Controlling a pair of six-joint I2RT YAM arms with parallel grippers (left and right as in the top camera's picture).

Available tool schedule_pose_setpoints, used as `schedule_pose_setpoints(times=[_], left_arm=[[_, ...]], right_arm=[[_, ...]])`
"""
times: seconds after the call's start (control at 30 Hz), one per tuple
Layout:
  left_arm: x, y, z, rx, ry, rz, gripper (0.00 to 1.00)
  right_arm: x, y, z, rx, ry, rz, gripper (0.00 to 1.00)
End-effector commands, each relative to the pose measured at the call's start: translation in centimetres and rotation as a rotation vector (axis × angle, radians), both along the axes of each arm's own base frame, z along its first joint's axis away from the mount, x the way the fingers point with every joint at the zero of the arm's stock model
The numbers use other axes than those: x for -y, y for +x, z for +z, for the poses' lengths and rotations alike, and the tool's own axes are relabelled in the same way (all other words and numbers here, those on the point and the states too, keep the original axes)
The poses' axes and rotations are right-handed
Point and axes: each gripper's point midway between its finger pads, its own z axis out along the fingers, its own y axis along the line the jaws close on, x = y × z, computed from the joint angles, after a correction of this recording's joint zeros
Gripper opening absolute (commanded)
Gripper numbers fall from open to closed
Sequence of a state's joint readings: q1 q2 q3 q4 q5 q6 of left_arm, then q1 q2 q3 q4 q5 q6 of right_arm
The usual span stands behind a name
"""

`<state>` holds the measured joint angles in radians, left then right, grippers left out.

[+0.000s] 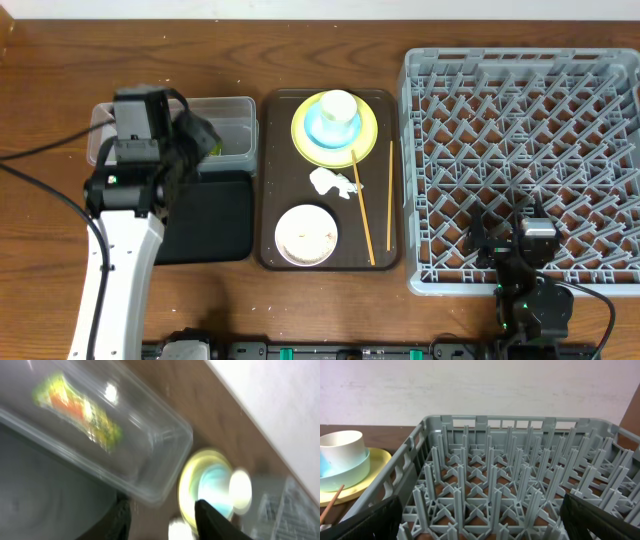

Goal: Sort waste into correct bins and load items into the dishwasher rack
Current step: 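Carry the wrapper left and drop it into the clear plastic bin, then move the left gripper back over the crumpled white tissue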

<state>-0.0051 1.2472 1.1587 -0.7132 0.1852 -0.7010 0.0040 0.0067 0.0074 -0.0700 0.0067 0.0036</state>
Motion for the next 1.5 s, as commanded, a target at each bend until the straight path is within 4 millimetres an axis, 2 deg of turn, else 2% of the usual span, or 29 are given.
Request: schedule_pose_setpoints(times=[0.0, 0.2, 0.27, 0.33, 0.37, 0.5, 0.6, 0.8, 0.87, 0.93, 1.0, 1.1, 1.3, 1.47], left_arm=[[4.1, -2.0, -0.9, -0.069, -0.047, -0.199, 0.42], [8.7, -6.7, -2.9, -0.215, 0.007, -0.425, 0.43], [10.1, -7.3, -3.1, -0.213, 0.035, -0.498, 0.47], [10.8, -7.7, -3.5, -0.218, 0.083, -0.529, 0.59], [11.1, -7.8, -3.7, -0.219, 0.11, -0.543, 0.62], [12.0, -7.9, -4.2, -0.21, 0.201, -0.575, 0.63], [12.4, -7.4, -4.5, -0.19, 0.258, -0.579, 0.63], [14.5, -5.6, -5.5, -0.152, 0.263, -0.608, 0.63], [14.8, -4.8, -6.3, -0.151, 0.281, -0.602, 0.64], [14.6, -3.5, -7.3, -0.15, 0.324, -0.575, 0.7], [14.3, -2.3, -8.2, -0.147, 0.369, -0.548, 0.73], [14.8, -1.1, -9.8, -0.142, 0.415, -0.6, 0.73], [15.4, 0.0, -13.0, -0.177, 0.459, -0.661, 0.73], [16.0, 0.7, -14.9, -0.186, 0.473, -0.692, 0.74]], right_arm=[[-0.2, 0.0, -0.2, -0.006, 0.003, 0.008, 0.99], [-0.2, 0.0, -0.2, -0.006, 0.003, 0.007, 0.99], [-0.2, 0.0, -0.2, -0.006, 0.003, 0.008, 0.99], [-0.2, 0.0, -0.2, -0.006, 0.003, 0.008, 0.99], [-0.2, 0.0, -0.2, -0.006, 0.003, 0.008, 0.99], [-0.2, 0.0, -0.2, -0.006, 0.003, 0.008, 0.99], [-0.2, 0.0, -0.2, -0.006, 0.003, 0.008, 0.99], [-0.2, 0.0, -0.2, -0.006, 0.003, 0.008, 0.99], [-0.2, 0.0, -0.2, -0.006, 0.003, 0.008, 0.99], [-0.2, 0.0, -0.2, -0.006, 0.003, 0.008, 0.99], [-0.2, 0.0, -0.2, -0.006, 0.003, 0.008, 0.99], [-0.2, 0.0, -0.2, -0.006, 0.003, 0.008, 0.99], [-0.2, 0.0, -0.2, -0.006, 0.003, 0.008, 0.99], [-0.2, 0.0, -0.2, -0.006, 0.003, 0.007, 0.99]])
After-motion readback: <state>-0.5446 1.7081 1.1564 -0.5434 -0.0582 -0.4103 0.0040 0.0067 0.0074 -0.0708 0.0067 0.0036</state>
